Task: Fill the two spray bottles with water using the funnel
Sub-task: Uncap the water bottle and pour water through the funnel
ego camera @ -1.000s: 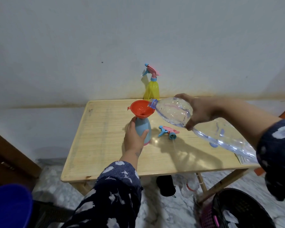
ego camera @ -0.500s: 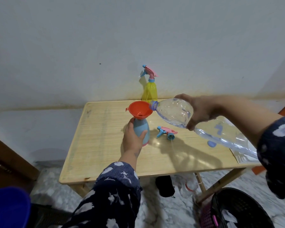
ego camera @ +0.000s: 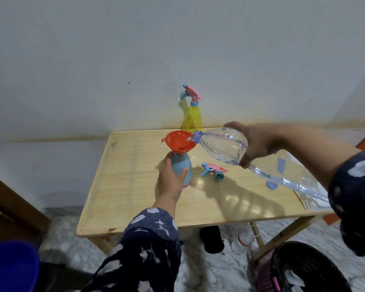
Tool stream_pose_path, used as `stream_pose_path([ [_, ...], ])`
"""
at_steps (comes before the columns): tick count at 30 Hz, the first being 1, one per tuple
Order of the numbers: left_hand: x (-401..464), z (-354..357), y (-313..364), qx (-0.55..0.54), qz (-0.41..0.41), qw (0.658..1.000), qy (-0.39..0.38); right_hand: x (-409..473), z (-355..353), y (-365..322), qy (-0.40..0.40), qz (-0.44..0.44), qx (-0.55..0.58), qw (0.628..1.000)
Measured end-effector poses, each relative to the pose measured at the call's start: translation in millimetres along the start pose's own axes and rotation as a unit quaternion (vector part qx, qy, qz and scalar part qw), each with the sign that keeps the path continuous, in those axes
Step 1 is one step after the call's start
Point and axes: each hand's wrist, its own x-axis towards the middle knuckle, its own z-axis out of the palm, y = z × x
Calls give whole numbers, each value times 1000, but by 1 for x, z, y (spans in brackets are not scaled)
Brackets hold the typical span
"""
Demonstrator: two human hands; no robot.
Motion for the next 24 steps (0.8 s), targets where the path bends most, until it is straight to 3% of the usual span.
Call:
stream_pose_path([
  [24, 1, 0, 0, 0, -5, 1000, -3, -5, -5, -2, -12, 2, 2, 1000],
])
